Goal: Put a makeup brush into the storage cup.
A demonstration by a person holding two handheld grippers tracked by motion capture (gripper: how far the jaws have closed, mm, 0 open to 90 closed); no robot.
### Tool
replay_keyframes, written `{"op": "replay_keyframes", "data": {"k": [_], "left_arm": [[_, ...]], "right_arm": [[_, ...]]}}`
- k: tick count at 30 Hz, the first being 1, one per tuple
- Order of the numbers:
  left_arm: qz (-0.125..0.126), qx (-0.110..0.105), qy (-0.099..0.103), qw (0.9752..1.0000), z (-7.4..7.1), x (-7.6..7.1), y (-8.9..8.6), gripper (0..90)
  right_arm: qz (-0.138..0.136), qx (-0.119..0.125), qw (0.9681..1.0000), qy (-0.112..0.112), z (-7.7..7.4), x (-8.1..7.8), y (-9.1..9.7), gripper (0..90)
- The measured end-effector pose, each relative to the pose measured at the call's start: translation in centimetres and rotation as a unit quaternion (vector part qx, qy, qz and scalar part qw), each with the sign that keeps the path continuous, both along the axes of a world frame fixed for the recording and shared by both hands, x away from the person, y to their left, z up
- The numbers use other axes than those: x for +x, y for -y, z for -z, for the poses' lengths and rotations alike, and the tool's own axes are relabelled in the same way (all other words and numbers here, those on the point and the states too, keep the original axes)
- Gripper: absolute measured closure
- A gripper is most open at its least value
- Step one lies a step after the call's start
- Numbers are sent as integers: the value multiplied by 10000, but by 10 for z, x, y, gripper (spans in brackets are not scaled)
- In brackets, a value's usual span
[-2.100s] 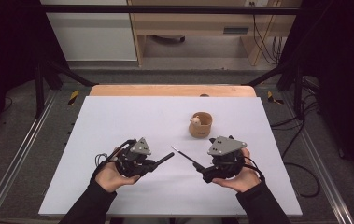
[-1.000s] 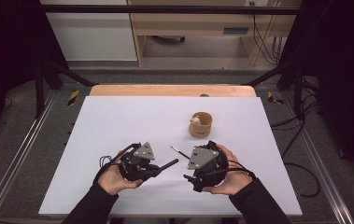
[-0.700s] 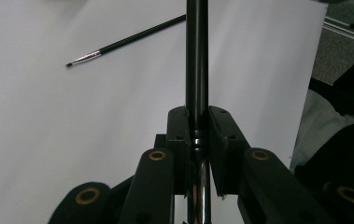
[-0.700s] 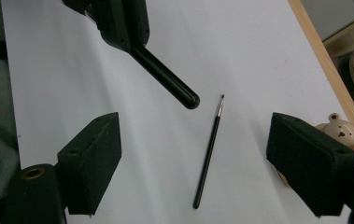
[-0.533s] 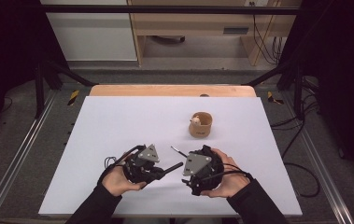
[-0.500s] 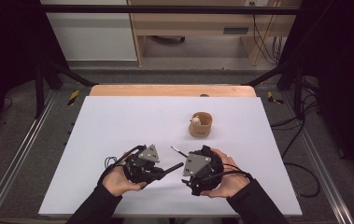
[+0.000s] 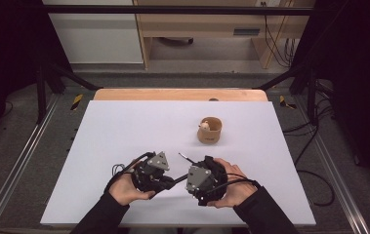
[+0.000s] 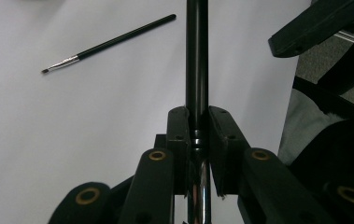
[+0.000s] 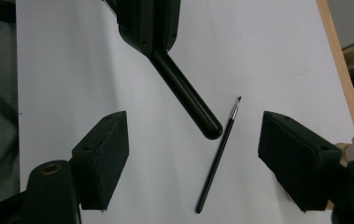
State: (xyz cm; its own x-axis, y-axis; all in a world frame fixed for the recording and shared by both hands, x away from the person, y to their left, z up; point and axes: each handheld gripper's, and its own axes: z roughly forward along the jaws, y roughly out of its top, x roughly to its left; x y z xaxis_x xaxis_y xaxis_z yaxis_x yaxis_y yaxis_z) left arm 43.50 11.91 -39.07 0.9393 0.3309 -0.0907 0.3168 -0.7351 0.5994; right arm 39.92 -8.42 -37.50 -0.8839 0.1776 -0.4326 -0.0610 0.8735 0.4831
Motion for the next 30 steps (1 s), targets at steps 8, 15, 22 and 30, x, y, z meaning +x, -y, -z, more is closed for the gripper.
{"op": "replay_keyframes", "data": {"k": [8,15,22,30], "left_arm": [[50,45,-60,10000,-1,0,3,789],[57,56,-140,9999,-1,0,4,789],[78,123,-171,9997,-2,0,7,789],[150,230,-161,9995,-5,0,10,789]], "right_arm": [[-194,-200,9995,128,5,0,-5,301],[-401,-328,9984,221,8,0,-9,359],[-507,-448,9974,248,12,1,-13,404],[-804,-522,9943,458,13,1,-17,491]]}}
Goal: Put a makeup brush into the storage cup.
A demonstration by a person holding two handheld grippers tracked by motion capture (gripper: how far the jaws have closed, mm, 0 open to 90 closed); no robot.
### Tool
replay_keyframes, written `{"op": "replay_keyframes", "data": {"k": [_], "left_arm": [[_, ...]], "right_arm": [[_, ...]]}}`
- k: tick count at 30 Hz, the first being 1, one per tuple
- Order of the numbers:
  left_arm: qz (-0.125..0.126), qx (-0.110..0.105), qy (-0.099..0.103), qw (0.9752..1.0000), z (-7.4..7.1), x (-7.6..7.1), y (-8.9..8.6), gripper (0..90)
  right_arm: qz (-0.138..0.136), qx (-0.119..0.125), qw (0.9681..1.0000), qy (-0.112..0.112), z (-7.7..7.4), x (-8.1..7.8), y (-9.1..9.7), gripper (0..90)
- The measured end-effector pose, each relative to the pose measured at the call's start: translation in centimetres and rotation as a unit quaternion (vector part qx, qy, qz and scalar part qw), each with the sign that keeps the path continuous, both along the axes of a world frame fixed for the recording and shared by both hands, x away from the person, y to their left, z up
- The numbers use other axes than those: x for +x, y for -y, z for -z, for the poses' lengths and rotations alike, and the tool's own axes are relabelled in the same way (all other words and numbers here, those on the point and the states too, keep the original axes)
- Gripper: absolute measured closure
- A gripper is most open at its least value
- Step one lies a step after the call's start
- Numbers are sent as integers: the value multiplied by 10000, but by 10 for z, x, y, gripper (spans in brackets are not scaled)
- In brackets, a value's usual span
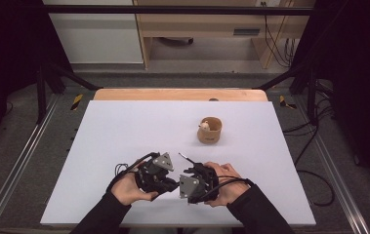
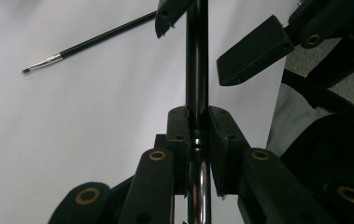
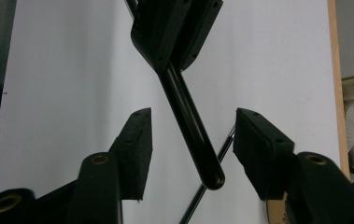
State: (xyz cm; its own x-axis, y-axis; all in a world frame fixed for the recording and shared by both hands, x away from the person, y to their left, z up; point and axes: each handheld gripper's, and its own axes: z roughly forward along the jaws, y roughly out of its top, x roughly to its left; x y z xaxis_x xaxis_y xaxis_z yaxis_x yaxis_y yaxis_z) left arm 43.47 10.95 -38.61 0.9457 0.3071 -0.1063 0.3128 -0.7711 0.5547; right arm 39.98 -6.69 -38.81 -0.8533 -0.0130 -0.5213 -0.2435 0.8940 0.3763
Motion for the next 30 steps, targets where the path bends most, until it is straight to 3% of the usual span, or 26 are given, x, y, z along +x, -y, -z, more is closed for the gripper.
{"op": "replay_keyframes", "data": {"k": [12,30], "left_arm": [[77,39,-4,10000,-1,-2,2,789],[139,49,-20,9999,0,-5,6,789]], "right_arm": [[-285,-117,9995,91,2,-2,-2,652],[-472,-297,9984,64,5,-4,-4,734]]}}
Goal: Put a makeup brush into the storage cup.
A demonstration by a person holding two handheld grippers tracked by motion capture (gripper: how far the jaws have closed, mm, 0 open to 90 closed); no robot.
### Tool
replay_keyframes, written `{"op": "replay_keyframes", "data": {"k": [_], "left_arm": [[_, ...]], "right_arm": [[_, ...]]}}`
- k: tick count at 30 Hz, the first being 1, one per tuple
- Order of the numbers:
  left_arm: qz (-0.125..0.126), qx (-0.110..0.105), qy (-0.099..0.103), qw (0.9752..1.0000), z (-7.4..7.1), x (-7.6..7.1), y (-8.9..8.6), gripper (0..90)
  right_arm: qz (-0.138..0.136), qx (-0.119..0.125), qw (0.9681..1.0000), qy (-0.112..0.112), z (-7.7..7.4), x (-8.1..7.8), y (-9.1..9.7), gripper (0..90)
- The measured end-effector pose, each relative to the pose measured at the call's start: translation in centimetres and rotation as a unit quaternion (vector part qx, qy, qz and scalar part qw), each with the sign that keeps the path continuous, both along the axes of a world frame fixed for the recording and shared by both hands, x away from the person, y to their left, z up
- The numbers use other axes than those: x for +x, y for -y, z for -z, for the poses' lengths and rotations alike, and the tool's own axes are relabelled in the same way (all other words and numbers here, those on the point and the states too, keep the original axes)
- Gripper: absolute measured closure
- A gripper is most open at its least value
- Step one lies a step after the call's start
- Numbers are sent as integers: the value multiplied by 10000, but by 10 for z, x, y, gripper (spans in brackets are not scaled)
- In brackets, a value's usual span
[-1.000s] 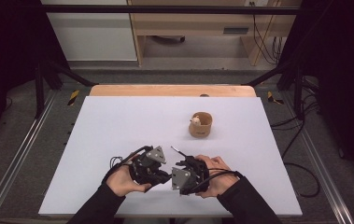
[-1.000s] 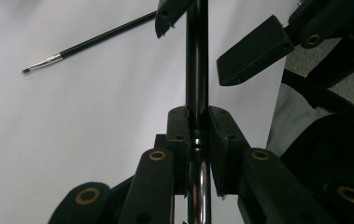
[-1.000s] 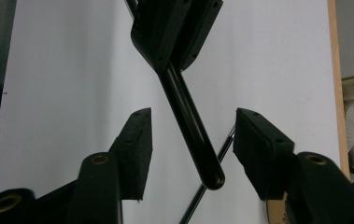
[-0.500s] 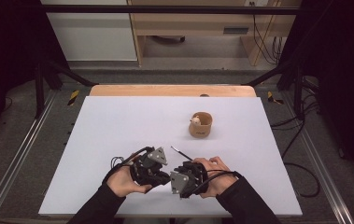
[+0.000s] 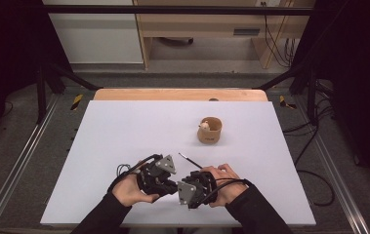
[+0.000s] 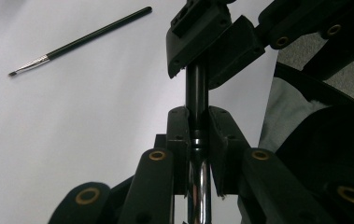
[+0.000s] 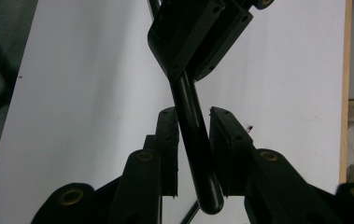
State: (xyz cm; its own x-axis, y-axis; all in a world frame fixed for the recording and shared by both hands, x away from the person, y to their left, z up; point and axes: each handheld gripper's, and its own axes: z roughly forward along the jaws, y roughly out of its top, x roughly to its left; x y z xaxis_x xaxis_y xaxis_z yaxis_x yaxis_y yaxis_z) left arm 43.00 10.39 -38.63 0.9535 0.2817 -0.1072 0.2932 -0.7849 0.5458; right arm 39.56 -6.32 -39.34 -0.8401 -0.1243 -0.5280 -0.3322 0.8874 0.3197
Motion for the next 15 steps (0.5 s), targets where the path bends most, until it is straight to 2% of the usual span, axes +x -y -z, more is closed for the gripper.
{"op": "replay_keyframes", "data": {"k": [15], "left_arm": [[25,-8,-2,10000,0,-1,1,789]], "right_arm": [[-90,-71,9999,52,1,0,0,747]]}}
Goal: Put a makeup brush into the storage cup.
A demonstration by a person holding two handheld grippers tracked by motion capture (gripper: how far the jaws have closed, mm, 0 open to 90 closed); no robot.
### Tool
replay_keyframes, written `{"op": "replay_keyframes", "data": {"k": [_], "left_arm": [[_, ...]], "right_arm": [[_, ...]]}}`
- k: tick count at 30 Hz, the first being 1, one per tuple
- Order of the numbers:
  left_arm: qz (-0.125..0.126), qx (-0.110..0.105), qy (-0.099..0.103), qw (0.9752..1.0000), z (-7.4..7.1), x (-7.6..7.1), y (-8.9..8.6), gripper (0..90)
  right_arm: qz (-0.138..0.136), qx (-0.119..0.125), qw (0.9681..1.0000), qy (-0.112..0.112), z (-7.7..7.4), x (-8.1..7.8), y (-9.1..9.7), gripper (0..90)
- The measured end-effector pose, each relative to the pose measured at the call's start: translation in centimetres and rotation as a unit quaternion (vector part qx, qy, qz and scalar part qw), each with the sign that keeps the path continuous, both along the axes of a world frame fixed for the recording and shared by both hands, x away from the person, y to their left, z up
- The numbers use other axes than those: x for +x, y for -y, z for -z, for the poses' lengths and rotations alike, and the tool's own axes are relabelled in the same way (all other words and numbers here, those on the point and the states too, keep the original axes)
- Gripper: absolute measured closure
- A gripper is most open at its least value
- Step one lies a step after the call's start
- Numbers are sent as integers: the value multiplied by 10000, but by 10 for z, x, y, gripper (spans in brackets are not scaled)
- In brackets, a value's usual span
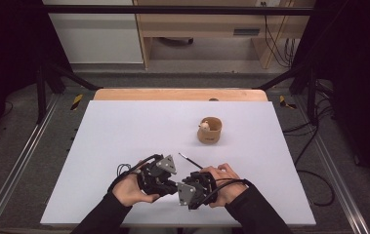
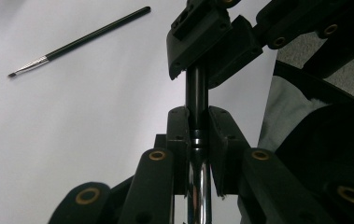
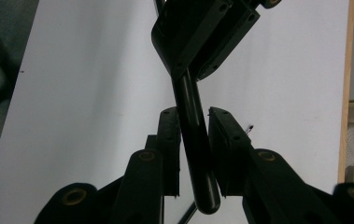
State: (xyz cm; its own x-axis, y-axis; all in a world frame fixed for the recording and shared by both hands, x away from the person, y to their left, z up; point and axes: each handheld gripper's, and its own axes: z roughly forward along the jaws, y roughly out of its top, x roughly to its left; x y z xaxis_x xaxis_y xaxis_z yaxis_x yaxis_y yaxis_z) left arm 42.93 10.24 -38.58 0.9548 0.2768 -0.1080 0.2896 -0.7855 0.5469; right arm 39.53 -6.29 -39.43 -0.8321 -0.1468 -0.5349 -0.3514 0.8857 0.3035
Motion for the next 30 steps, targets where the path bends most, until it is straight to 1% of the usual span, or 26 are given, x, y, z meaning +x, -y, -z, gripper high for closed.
{"op": "replay_keyframes", "data": {"k": [2,3,6,9,11,12,13,14,15,18,20,21,22,23,24,25,26,28,29,30], "left_arm": [[14,22,-4,10000,0,0,0,789],[3,-38,17,10000,1,0,0,789],[29,-53,-24,10000,0,0,-1,789],[48,-52,-15,10000,0,0,-1,788],[64,-94,-9,9999,0,0,-2,786],[40,-140,-2,9999,0,0,-2,785],[38,-102,10,9999,-1,0,-3,781],[32,-159,23,9999,-1,0,-3,779],[49,-164,56,9998,0,-1,-3,776],[57,-117,118,9998,-1,0,-4,765],[50,-122,198,9997,-1,0,-5,724],[42,-151,207,9997,-1,0,-6,705],[-17,-174,294,9994,-1,0,-7,671],[-1,-161,370,9992,-2,1,-8,636],[-69,-214,424,9988,-3,2,-9,592],[-84,-211,466,9987,-4,3,-12,555],[-134,-275,464,9985,-4,3,-13,524],[-182,-327,548,9978,-5,4,-17,467],[-211,-293,579,9977,-6,5,-18,441],[-286,-352,597,9972,-6,5,-20,417]], "right_arm": [[-3,-44,10000,-7,0,-1,0,752],[-8,-29,10000,0,1,-1,0,758],[-75,-117,9999,9,1,-1,0,771],[-110,-115,9999,6,1,-1,0,777],[-101,-116,9999,-19,1,-1,0,783],[-100,-106,9999,-25,1,-1,0,786],[-115,-115,9999,-38,1,-2,0,791],[-122,-113,9999,-43,1,-2,0,794],[-112,-116,9999,-50,1,-2,0,795],[-107,-101,9999,-65,0,-1,0,796],[-75,-78,9999,-52,0,0,1,796],[3,-56,9999,-102,0,0,2,796],[-29,-48,9999,-85,-1,1,2,796],[62,-24,9999,-140,-1,1,3,796],[67,-19,9999,-132,-1,3,4,796],[123,19,9998,-138,0,3,4,796],[124,-7,9998,-135,0,4,5,796],[203,27,9997,-151,0,5,7,796],[266,46,9995,-151,0,6,8,796],[236,24,9996,-146,0,8,9,796]]}}
